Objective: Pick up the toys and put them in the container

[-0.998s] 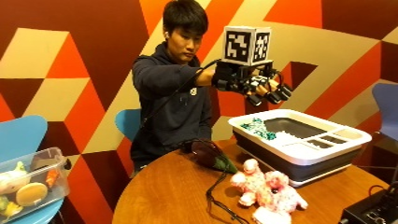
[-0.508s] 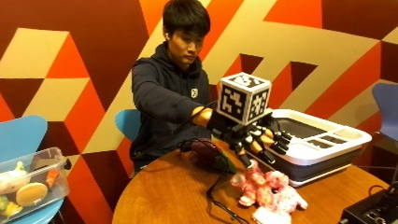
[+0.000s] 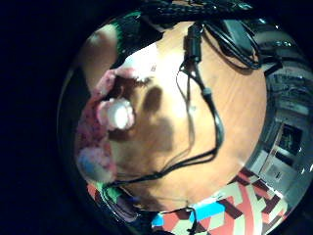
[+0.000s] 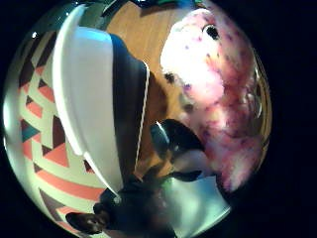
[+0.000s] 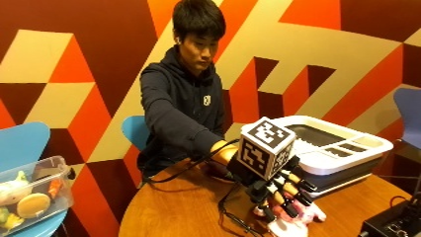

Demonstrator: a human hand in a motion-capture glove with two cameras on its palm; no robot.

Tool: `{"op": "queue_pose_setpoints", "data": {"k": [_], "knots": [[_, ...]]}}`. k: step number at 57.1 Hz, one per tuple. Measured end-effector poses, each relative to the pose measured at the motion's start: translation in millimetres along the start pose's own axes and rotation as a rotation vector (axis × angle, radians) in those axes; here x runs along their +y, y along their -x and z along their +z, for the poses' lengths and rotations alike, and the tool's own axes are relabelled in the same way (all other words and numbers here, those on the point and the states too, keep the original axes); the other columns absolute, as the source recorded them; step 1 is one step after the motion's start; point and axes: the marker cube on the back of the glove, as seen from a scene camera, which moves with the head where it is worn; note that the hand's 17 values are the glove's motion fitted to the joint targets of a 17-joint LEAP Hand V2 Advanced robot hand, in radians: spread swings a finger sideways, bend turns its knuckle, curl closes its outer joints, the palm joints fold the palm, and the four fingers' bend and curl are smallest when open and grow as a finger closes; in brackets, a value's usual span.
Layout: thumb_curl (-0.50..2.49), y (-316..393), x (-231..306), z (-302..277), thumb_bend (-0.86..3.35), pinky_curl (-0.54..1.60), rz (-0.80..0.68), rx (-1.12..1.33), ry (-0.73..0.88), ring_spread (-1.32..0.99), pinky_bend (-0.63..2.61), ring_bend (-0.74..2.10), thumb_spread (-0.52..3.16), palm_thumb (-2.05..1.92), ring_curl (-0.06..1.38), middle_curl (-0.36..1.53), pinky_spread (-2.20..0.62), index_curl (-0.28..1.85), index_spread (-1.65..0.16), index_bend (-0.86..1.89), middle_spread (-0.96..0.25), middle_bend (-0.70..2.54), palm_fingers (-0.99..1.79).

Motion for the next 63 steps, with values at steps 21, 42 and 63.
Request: {"op": "queue_pose_setpoints", "data": {"k": [21, 42, 63], "knots": [[0.50, -4, 8, 22, 0.31, 0.43, 0.001, -0.001, 0.138, -0.01, 1.23, 0.47, 1.61, 0.72, 0.38, 0.13, 0.00, 0.23, -0.28, 0.22, -0.06, 0.06, 0.07], [0.60, -1, 7, 32, 0.33, 0.41, -0.011, 0.168, -0.172, -0.30, 1.20, 1.13, 1.43, 0.82, 0.54, 0.24, -0.35, 0.23, -0.27, 0.13, -0.12, 0.45, 0.89], [0.92, -8, 19, 7, 0.27, 0.45, -0.005, 0.135, -0.099, -0.38, 1.11, 1.14, 0.84, 0.90, 0.57, 0.42, -0.40, 0.31, -0.33, 0.26, -0.19, 0.75, 1.02]]}}
